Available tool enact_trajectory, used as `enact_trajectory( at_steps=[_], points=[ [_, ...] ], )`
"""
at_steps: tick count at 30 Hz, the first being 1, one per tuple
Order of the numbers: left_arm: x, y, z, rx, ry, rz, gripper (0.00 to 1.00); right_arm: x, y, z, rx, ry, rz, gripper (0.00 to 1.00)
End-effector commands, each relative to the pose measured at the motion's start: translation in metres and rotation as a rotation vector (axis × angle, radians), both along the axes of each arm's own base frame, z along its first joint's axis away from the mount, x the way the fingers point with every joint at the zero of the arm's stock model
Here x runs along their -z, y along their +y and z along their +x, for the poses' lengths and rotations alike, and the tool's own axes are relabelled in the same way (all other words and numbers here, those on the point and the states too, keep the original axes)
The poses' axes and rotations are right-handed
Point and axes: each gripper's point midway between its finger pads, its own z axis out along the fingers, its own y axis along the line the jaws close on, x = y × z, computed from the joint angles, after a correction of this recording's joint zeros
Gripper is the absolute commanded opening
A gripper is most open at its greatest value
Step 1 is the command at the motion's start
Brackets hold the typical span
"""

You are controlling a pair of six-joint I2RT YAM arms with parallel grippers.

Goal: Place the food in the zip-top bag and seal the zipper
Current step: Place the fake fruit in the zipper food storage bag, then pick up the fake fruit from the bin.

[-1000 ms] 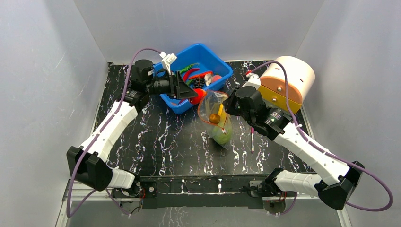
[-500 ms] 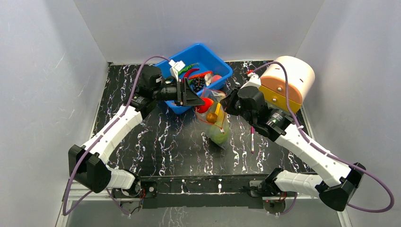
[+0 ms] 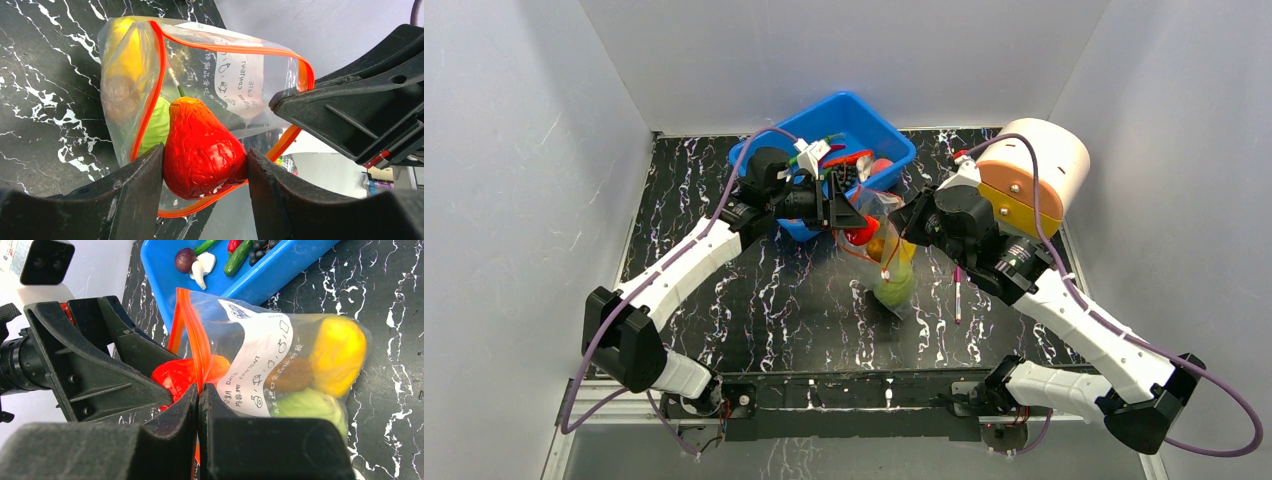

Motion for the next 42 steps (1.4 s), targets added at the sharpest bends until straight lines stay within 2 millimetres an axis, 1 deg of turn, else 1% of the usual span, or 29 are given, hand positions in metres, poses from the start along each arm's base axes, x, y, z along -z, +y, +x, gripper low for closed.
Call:
enact_trajectory(
  at_steps=[1,6,9,11,14,17,21,23,25,28,29,30,32,34,36,38,42],
  points=[
    [-0.009,-0.002,0.001,-0.022,-0.027,-0.002,0.49,-0.029,0.005,0.005,0.0,-0.082,0.083,0.0],
    [-0.01,0.0,0.004,-0.034,-0.047,0.02,0.66,-0.027,0.004,0.004,-0.001,-0.083,0.095,0.0],
    [-0.014,0.001,0.006,-0.058,-0.067,0.004,0.76,-0.028,0.009,0.003,-0.027,-0.088,0.088,0.0],
    [-0.015,0.003,0.009,-0.074,-0.073,0.009,0.8,-0.028,0.011,0.003,-0.044,-0.084,0.076,0.0],
    [-0.019,0.004,0.01,-0.077,-0.091,0.016,0.81,-0.028,0.013,0.003,-0.053,-0.087,0.069,0.0],
    [-0.024,0.006,0.012,-0.081,-0.12,0.035,0.81,-0.027,0.008,0.004,-0.036,-0.1,0.056,0.0],
    [-0.033,0.014,0.017,-0.108,-0.183,0.078,0.8,-0.02,-0.011,0.008,0.029,-0.119,-0.017,0.0],
    [-0.038,0.019,0.02,-0.127,-0.211,0.095,0.8,-0.019,-0.017,0.007,0.04,-0.123,-0.041,0.0],
    [-0.036,0.026,0.027,-0.17,-0.232,0.14,0.79,-0.019,-0.021,0.004,0.046,-0.13,-0.051,0.0],
    [-0.025,0.043,0.042,-0.262,-0.262,0.244,0.76,-0.02,-0.028,0.002,0.059,-0.137,-0.06,0.0],
    [-0.031,0.051,0.043,-0.282,-0.298,0.265,0.75,-0.021,-0.029,0.001,0.06,-0.14,-0.061,0.0],
    [-0.032,0.056,0.046,-0.298,-0.315,0.294,0.75,-0.022,-0.03,0.0,0.059,-0.142,-0.064,0.0],
    [-0.028,0.065,0.055,-0.322,-0.334,0.364,0.73,-0.024,-0.031,-0.001,0.057,-0.145,-0.065,0.0],
    [-0.019,0.07,0.066,-0.324,-0.334,0.43,0.71,-0.027,-0.032,-0.002,0.054,-0.15,-0.067,0.0],
    [-0.012,0.077,0.078,-0.335,-0.339,0.489,0.67,-0.03,-0.033,-0.003,0.051,-0.152,-0.071,0.0],
    [-0.003,0.088,0.091,-0.361,-0.349,0.565,0.61,-0.033,-0.033,-0.005,0.046,-0.157,-0.067,0.0],
    [0.011,0.115,0.12,-0.43,-0.377,0.708,0.59,-0.036,-0.039,-0.008,0.05,-0.173,-0.074,0.0]
  ],
)
